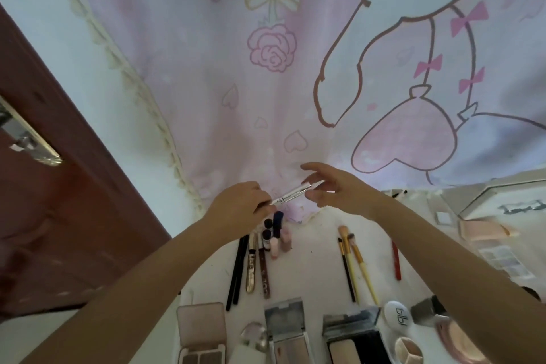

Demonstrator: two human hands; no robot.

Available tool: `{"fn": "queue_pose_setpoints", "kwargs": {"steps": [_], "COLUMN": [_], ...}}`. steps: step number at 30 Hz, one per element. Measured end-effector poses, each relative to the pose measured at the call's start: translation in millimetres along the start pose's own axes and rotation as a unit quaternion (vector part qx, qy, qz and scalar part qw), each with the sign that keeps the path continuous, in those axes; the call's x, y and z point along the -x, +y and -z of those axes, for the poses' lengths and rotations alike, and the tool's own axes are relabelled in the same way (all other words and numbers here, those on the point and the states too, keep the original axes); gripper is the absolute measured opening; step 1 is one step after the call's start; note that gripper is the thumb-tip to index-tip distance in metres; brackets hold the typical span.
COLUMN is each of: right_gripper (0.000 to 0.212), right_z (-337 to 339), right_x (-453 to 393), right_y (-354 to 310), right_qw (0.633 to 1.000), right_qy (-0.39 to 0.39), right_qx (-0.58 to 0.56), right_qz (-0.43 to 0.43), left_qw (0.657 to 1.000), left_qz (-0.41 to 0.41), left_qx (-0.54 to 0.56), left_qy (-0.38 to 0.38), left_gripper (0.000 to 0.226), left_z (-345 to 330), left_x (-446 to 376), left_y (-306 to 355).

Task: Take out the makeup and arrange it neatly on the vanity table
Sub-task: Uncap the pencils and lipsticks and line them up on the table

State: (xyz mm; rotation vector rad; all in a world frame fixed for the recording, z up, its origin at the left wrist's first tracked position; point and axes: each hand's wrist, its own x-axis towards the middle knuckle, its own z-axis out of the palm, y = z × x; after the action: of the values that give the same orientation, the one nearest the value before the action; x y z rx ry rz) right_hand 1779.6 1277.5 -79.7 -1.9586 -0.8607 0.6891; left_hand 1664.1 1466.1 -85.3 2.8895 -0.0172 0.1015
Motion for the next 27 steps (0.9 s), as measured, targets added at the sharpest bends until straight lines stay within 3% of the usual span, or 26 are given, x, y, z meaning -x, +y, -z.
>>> {"fn": "queue_pose_setpoints", "kwargs": {"steps": [5,9,12,16,19,24,27], "right_gripper": [0.026,0.044,0.057,0.067,0.068,0.067,0.067], "right_z": [-26.0,-59.5,-83.9,-106.9,-112.4,-105.6,-104.3], "right_x": [3.5,13.2,12.3,11.0,14.6,16.7,18.5], "right_y": [59.3,111.7,138.3,160.0,168.5,172.4,173.6], "right_qw": [0.991,0.955,0.934,0.885,0.875,0.886,0.894], "right_qy": [0.044,-0.046,-0.103,-0.164,-0.167,-0.185,-0.183], "right_qx": [0.037,0.250,0.312,0.407,0.429,0.401,0.385], "right_qz": [-0.124,-0.154,-0.140,-0.159,-0.149,-0.139,-0.139], "left_qw": [0.992,0.966,0.946,0.924,0.919,0.931,0.939], "left_qz": [0.103,0.214,0.254,0.321,0.339,0.304,0.285], "left_qx": [0.026,0.046,0.018,0.048,0.056,0.046,0.041], "left_qy": [-0.061,-0.140,-0.199,-0.200,-0.193,-0.198,-0.190], "left_gripper": [0.031,0.035,0.043,0.037,0.032,0.043,0.038], "left_z": [-46.2,-85.2,-108.0,-131.9,-143.0,-155.5,-160.2], "left_x": [24.8,54.2,62.3,56.1,49.2,47.5,50.1], "left_y": [-46.4,-83.1,-90.3,-88.7,-87.5,-85.6,-84.6]}}
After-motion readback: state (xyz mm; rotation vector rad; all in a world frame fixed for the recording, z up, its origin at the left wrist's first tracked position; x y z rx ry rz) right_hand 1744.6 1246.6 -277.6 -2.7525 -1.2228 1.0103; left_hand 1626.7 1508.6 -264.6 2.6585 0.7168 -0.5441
